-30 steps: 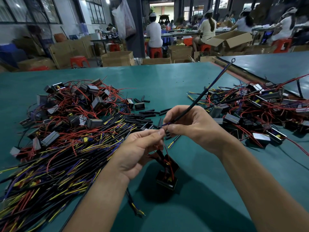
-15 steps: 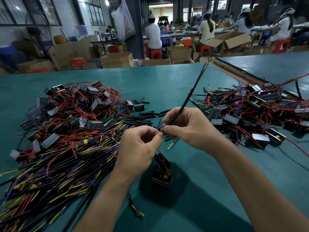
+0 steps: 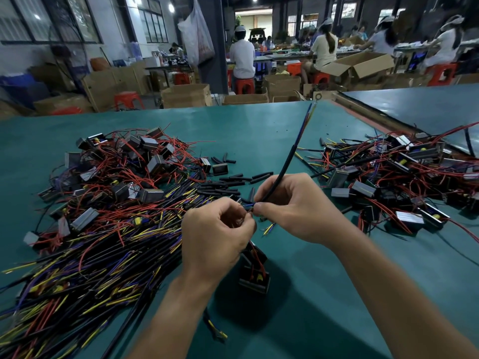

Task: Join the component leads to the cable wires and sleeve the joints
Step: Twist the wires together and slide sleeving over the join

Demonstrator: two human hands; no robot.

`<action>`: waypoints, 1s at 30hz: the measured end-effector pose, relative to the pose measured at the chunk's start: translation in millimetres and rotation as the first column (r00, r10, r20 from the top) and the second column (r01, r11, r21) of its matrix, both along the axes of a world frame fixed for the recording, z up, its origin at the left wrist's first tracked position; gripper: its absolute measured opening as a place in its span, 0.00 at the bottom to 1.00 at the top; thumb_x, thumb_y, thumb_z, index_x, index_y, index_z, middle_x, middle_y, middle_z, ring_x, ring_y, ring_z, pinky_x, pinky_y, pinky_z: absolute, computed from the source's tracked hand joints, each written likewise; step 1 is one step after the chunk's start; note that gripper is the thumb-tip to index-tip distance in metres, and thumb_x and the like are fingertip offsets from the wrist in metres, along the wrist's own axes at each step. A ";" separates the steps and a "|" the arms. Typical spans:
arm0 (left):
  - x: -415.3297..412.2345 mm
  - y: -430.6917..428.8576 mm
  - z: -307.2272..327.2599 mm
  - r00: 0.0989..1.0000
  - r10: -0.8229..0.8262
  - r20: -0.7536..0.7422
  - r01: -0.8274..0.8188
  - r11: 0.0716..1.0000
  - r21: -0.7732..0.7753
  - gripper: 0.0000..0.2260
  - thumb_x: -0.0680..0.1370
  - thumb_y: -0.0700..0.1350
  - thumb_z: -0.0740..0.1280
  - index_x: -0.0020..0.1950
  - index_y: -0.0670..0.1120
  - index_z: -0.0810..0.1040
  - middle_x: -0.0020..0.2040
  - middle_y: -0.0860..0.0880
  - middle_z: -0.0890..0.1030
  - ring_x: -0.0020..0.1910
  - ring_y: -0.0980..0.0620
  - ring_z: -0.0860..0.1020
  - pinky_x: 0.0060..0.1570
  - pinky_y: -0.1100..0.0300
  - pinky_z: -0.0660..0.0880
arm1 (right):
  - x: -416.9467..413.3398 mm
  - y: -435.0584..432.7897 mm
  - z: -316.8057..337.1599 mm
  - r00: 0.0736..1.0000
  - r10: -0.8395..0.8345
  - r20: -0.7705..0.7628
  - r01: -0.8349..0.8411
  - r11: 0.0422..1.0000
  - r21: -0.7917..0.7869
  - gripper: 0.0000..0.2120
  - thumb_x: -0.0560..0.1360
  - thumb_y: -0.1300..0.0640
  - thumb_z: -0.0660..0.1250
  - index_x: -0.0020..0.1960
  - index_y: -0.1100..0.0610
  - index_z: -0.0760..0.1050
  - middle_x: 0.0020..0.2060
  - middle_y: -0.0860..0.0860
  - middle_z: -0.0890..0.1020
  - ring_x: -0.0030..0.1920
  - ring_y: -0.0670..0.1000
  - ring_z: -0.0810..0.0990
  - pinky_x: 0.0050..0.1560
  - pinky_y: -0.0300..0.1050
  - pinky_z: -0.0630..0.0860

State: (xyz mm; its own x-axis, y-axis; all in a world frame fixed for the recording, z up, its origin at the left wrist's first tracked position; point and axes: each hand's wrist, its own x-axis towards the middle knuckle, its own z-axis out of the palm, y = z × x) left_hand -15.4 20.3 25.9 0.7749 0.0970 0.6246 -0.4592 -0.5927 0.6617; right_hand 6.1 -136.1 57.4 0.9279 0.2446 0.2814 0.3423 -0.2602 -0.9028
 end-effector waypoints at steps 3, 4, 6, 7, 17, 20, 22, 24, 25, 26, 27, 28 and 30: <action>2.2 0.1 -0.7 0.997 0.009 -0.081 -0.014 0.998 -0.060 0.08 0.67 0.43 0.77 0.32 0.48 0.79 0.26 0.54 0.78 0.24 0.57 0.74 0.27 0.61 0.71 | -1.3 0.9 0.4 0.999 0.021 -0.026 -0.021 1.000 0.007 0.05 0.74 0.68 0.69 0.39 0.63 0.77 0.29 0.52 0.82 0.29 0.47 0.75 0.32 0.41 0.72; 2.8 -0.2 -0.7 0.992 -0.016 -0.127 0.003 0.994 -0.105 0.08 0.68 0.41 0.77 0.32 0.48 0.79 0.25 0.53 0.77 0.24 0.56 0.73 0.27 0.62 0.70 | -1.2 0.5 0.6 0.999 0.022 -0.029 -0.022 1.000 0.012 0.05 0.75 0.68 0.68 0.40 0.63 0.78 0.32 0.56 0.84 0.31 0.48 0.76 0.34 0.44 0.73; 3.7 -0.5 1.2 0.967 -0.120 -0.225 0.064 0.968 -0.242 0.07 0.70 0.39 0.75 0.33 0.46 0.81 0.24 0.51 0.76 0.24 0.54 0.71 0.27 0.62 0.68 | -0.1 -0.8 0.5 0.999 0.022 -0.026 -0.021 1.000 0.020 0.07 0.76 0.67 0.68 0.40 0.61 0.78 0.35 0.57 0.85 0.32 0.48 0.78 0.35 0.43 0.76; 4.0 -0.3 2.9 0.947 -0.179 -0.267 0.091 0.947 -0.309 0.07 0.71 0.38 0.74 0.33 0.44 0.82 0.24 0.49 0.76 0.24 0.53 0.71 0.28 0.61 0.68 | 0.6 -1.5 0.3 0.999 0.024 -0.025 -0.023 0.999 0.026 0.07 0.76 0.66 0.68 0.40 0.59 0.79 0.35 0.57 0.85 0.32 0.47 0.78 0.35 0.41 0.77; 1.4 4.5 18.5 0.713 -0.537 -0.450 0.115 0.723 -0.681 0.13 0.76 0.39 0.68 0.32 0.46 0.83 0.29 0.47 0.79 0.25 0.53 0.74 0.31 0.63 0.74 | 2.0 -3.7 1.6 0.999 0.030 -0.041 -0.025 0.992 0.124 0.08 0.76 0.70 0.67 0.42 0.59 0.80 0.33 0.51 0.82 0.31 0.46 0.75 0.34 0.40 0.74; 1.7 4.8 17.7 0.687 -0.570 -0.451 0.091 0.683 -0.725 0.11 0.75 0.38 0.68 0.34 0.46 0.85 0.29 0.47 0.80 0.24 0.54 0.75 0.31 0.64 0.74 | 1.0 -2.3 2.0 0.997 0.043 -0.068 -0.030 0.982 0.185 0.08 0.76 0.71 0.66 0.43 0.59 0.79 0.37 0.55 0.83 0.31 0.47 0.74 0.33 0.41 0.74; 1.4 4.9 17.0 0.663 -0.599 -0.449 0.089 0.658 -0.748 0.08 0.72 0.39 0.70 0.35 0.47 0.86 0.29 0.48 0.80 0.24 0.55 0.75 0.31 0.64 0.73 | 1.0 -2.4 1.1 0.993 0.062 -0.098 -0.036 0.967 0.252 0.08 0.76 0.71 0.66 0.44 0.59 0.78 0.37 0.53 0.84 0.30 0.47 0.74 0.32 0.40 0.75; 1.2 6.9 17.5 0.617 -0.656 -0.435 0.099 0.613 -0.784 0.03 0.67 0.42 0.71 0.35 0.47 0.85 0.29 0.49 0.79 0.25 0.54 0.75 0.30 0.64 0.72 | 1.7 -2.4 0.1 0.987 0.089 -0.132 -0.042 0.946 0.320 0.08 0.76 0.71 0.66 0.44 0.59 0.78 0.37 0.53 0.84 0.29 0.47 0.74 0.31 0.39 0.74; 1.4 8.4 17.9 0.588 -0.692 -0.419 0.109 0.582 -0.806 0.03 0.66 0.43 0.71 0.36 0.46 0.85 0.29 0.49 0.79 0.25 0.54 0.75 0.30 0.65 0.72 | 2.0 -2.4 -0.1 0.984 0.103 -0.147 -0.046 0.934 0.353 0.08 0.76 0.71 0.66 0.45 0.59 0.78 0.37 0.53 0.84 0.29 0.47 0.74 0.30 0.38 0.74; 1.6 9.9 18.3 0.560 -0.725 -0.401 0.117 0.549 -0.828 0.04 0.65 0.44 0.71 0.37 0.46 0.85 0.29 0.50 0.78 0.25 0.55 0.74 0.29 0.65 0.72 | 2.3 -2.2 -0.2 0.980 0.120 -0.161 -0.050 0.922 0.384 0.07 0.76 0.70 0.66 0.45 0.59 0.77 0.37 0.53 0.84 0.28 0.47 0.74 0.30 0.38 0.74; 1.7 11.2 18.7 0.537 -0.753 -0.380 0.125 0.517 -0.847 0.04 0.65 0.44 0.71 0.37 0.46 0.85 0.29 0.50 0.77 0.25 0.55 0.74 0.30 0.64 0.71 | 2.5 -2.0 0.1 0.974 0.138 -0.178 -0.055 0.911 0.410 0.07 0.76 0.70 0.67 0.46 0.59 0.77 0.37 0.53 0.84 0.28 0.46 0.74 0.30 0.37 0.74; 1.6 12.0 19.1 0.518 -0.776 -0.358 0.134 0.488 -0.863 0.04 0.65 0.43 0.71 0.37 0.45 0.85 0.29 0.50 0.77 0.25 0.55 0.73 0.29 0.64 0.72 | 2.5 -2.0 0.5 0.967 0.156 -0.199 -0.057 0.901 0.430 0.07 0.75 0.69 0.67 0.47 0.59 0.76 0.37 0.52 0.84 0.28 0.46 0.74 0.30 0.37 0.74; 0.8 11.7 19.9 0.503 -0.798 -0.331 0.158 0.461 -0.873 0.04 0.67 0.41 0.71 0.39 0.44 0.84 0.29 0.48 0.77 0.25 0.55 0.73 0.28 0.65 0.73 | 1.8 -3.0 1.5 0.951 0.184 -0.250 -0.051 0.888 0.458 0.07 0.75 0.68 0.67 0.49 0.58 0.75 0.37 0.52 0.84 0.27 0.45 0.74 0.31 0.37 0.75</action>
State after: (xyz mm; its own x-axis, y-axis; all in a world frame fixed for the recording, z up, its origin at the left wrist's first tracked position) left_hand -14.6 32.0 45.8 0.9360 -0.3317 -0.1174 0.2376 0.3496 0.9063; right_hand 7.9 -139.1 58.9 0.9556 0.2687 0.1205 0.0629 0.2134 -0.9749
